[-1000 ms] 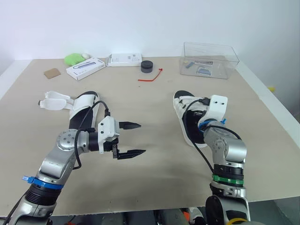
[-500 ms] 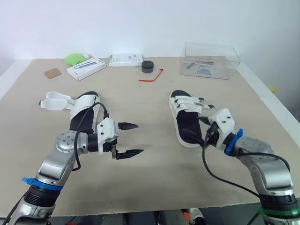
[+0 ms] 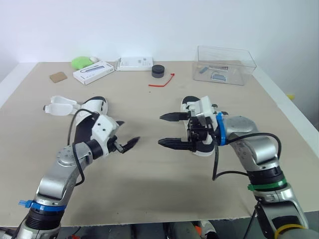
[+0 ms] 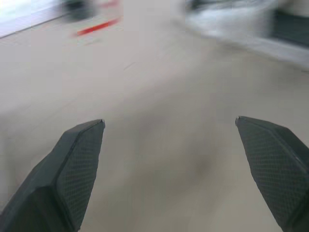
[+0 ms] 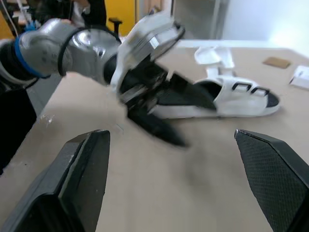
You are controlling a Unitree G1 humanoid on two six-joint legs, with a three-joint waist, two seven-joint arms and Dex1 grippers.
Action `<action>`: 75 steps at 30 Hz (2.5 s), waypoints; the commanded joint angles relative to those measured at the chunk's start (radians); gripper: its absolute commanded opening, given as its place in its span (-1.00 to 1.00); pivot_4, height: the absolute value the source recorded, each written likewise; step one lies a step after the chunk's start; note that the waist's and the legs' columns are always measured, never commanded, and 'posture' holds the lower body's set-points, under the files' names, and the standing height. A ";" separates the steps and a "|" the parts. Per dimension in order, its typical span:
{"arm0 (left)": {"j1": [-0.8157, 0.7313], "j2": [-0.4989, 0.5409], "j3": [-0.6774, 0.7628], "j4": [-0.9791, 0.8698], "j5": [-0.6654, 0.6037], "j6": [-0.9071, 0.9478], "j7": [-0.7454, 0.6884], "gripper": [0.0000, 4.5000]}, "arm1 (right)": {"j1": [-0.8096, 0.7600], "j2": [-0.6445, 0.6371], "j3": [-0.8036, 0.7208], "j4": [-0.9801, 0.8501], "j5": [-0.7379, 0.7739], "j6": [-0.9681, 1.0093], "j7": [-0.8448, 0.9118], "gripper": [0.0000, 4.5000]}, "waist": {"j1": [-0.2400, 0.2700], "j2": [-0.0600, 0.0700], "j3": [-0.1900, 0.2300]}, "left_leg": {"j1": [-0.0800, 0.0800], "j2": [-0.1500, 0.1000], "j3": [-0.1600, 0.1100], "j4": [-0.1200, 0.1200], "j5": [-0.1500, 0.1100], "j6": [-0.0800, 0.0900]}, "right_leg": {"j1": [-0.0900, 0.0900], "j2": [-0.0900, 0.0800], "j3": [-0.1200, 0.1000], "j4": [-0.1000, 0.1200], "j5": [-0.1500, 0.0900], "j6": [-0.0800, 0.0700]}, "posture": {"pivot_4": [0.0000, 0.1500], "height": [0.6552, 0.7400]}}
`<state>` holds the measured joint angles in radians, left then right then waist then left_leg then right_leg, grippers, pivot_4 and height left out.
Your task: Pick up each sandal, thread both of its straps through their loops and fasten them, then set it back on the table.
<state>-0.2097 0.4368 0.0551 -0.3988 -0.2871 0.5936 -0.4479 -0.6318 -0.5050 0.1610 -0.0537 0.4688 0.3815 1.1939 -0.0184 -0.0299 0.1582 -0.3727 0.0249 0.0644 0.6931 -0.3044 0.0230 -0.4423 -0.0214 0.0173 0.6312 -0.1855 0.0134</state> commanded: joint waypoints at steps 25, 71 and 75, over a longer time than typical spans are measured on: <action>-0.194 -0.250 0.107 0.211 0.137 0.107 0.432 1.00 | -0.121 0.099 0.027 0.244 -0.144 -0.224 0.053 0.97 | -0.002 -0.002 0.000 | 0.000 -0.003 -0.001 0.000 0.004 -0.005 | 0.000 -0.002 -0.002 0.001 0.005 -0.001 | 1.00 1.00; 0.169 0.456 -0.151 0.169 0.083 -0.904 -0.741 -0.99 | -0.078 0.049 0.008 0.207 -0.146 -0.204 0.045 1.00 | -0.002 -0.001 0.001 | 0.003 0.003 0.003 -0.004 0.003 -0.009 | -0.002 0.000 -0.009 0.000 0.000 -0.009 | 1.00 1.00; 0.139 0.461 -0.169 0.232 0.107 -1.039 -0.788 -0.99 | -0.074 0.048 0.011 0.203 -0.150 -0.205 0.042 1.00 | -0.002 0.000 0.001 | 0.003 0.004 0.003 -0.004 0.003 -0.009 | -0.002 0.000 -0.009 0.000 0.000 -0.009 | 1.00 1.00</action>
<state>-0.0656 0.8787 -0.1086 -0.1869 -0.1987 -0.3892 -1.2065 -0.7024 -0.4501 0.1914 0.1952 0.3089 0.1805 1.2371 -0.0203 -0.0304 0.1589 -0.3700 0.0284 0.0673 0.6885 -0.3018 0.0142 -0.4441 -0.0212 0.0085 0.6316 -0.1856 0.0047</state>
